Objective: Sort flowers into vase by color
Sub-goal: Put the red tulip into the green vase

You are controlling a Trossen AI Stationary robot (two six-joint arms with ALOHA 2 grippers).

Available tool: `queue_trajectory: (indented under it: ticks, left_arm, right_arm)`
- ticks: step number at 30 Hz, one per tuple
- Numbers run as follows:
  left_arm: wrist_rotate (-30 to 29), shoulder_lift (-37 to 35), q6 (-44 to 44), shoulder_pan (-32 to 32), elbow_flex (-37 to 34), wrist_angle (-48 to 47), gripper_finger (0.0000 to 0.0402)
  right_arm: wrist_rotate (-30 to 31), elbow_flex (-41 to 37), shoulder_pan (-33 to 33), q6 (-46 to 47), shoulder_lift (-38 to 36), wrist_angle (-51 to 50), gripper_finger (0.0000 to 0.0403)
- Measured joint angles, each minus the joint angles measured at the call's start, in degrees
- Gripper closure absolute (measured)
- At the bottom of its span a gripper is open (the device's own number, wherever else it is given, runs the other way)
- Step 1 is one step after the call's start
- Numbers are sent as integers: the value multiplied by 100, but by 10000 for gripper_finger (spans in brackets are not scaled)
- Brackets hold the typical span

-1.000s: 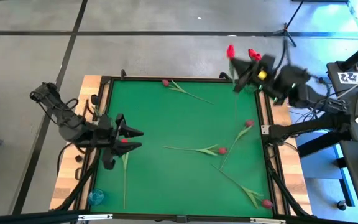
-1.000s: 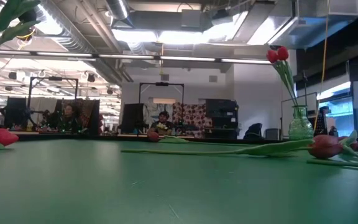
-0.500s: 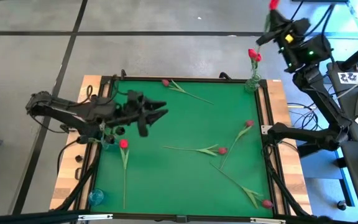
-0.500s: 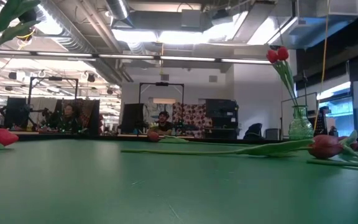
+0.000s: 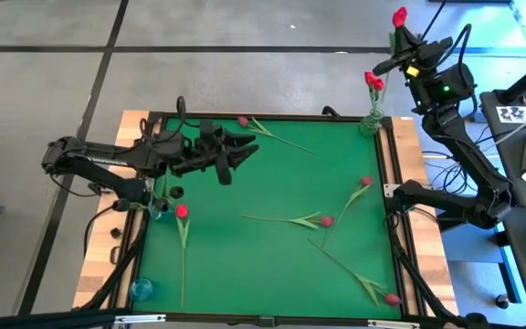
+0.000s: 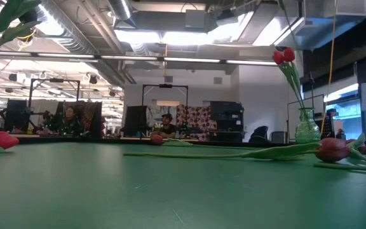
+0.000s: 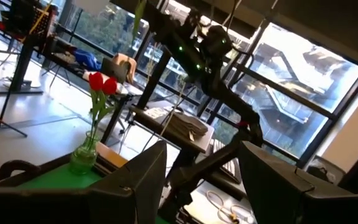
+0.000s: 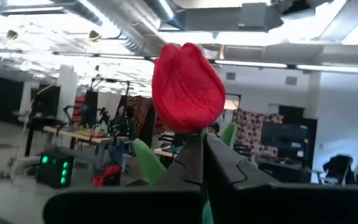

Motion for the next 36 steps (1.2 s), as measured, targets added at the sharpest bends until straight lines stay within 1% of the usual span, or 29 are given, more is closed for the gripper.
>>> queue_trajectory:
  ticks: [6, 14, 22, 32, 36]
  left_arm:
    - [-34, -4, -4, 170, 0, 72, 207]
    - [7, -4, -7, 364, 0, 62, 207]
    - [44, -4, -17, 365, 0, 47, 207]
    - [131, -4, -319, 348, 0, -16, 207]
    - [131, -4, -352, 350, 1, -17, 207]
  right_arm:
    - [-4, -298, 2, -445, -282, -115, 403]
    - [56, -901, 2, -949, -536, -104, 403]
    - [-240, -1455, 2, -986, -606, 878, 403]
    - [-186, -1892, 2, -1149, -604, 1419, 403]
    - [-186, -2149, 5, -1243, -604, 1829, 403]
